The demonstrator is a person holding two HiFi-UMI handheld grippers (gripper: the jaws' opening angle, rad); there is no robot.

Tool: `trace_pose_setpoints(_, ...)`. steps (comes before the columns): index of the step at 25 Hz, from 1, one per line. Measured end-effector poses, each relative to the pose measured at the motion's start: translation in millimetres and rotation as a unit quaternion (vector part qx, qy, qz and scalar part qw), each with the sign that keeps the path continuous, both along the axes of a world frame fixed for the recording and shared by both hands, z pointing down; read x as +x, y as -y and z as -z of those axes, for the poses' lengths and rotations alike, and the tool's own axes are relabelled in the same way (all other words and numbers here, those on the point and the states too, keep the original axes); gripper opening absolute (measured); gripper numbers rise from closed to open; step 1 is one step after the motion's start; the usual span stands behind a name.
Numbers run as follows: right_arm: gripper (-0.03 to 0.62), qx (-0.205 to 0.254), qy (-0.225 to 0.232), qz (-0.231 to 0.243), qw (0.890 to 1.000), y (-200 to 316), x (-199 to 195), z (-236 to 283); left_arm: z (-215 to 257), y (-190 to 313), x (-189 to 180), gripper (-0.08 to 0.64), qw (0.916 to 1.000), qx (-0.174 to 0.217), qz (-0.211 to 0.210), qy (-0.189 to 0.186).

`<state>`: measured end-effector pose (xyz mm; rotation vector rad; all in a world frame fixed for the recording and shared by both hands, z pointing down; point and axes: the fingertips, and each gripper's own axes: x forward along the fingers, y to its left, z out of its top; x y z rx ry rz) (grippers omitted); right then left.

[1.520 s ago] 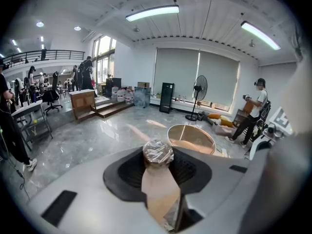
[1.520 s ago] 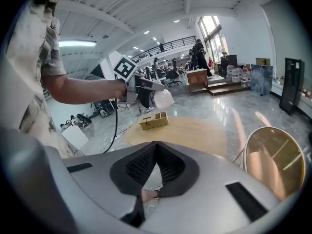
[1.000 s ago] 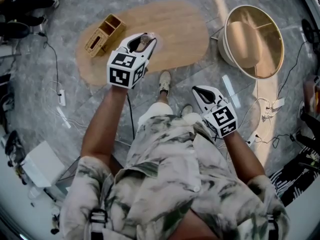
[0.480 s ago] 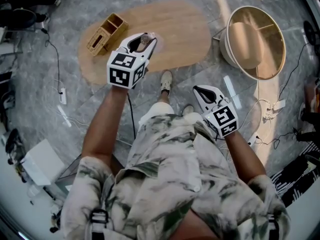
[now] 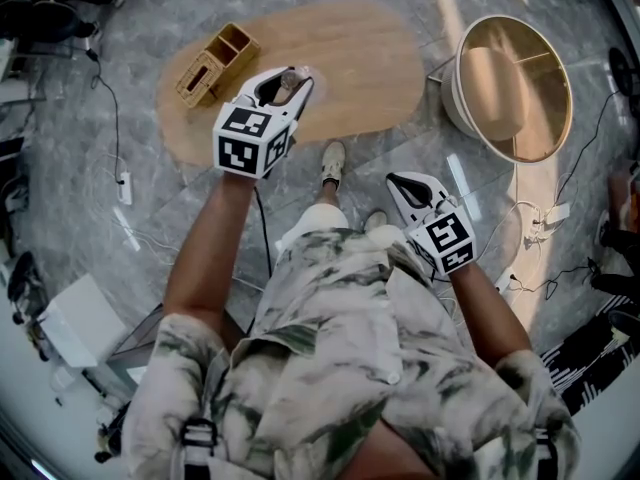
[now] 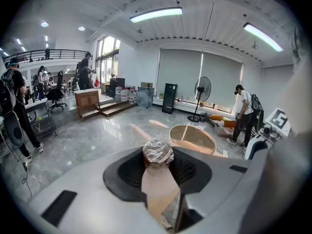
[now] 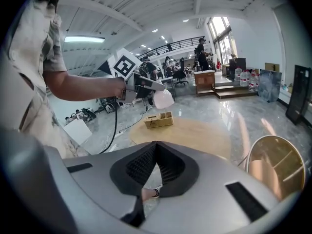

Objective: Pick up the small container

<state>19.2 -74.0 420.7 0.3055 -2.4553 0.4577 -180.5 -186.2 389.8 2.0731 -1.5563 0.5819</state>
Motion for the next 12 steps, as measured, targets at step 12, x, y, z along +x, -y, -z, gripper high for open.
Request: trace_pose_setpoints(12, 0.021, -0.005, -0.003, 0.005, 1.0, -5, -12, -6, -9, -7, -16, 0.15, 0.9999, -0.004, 0.011, -0.002)
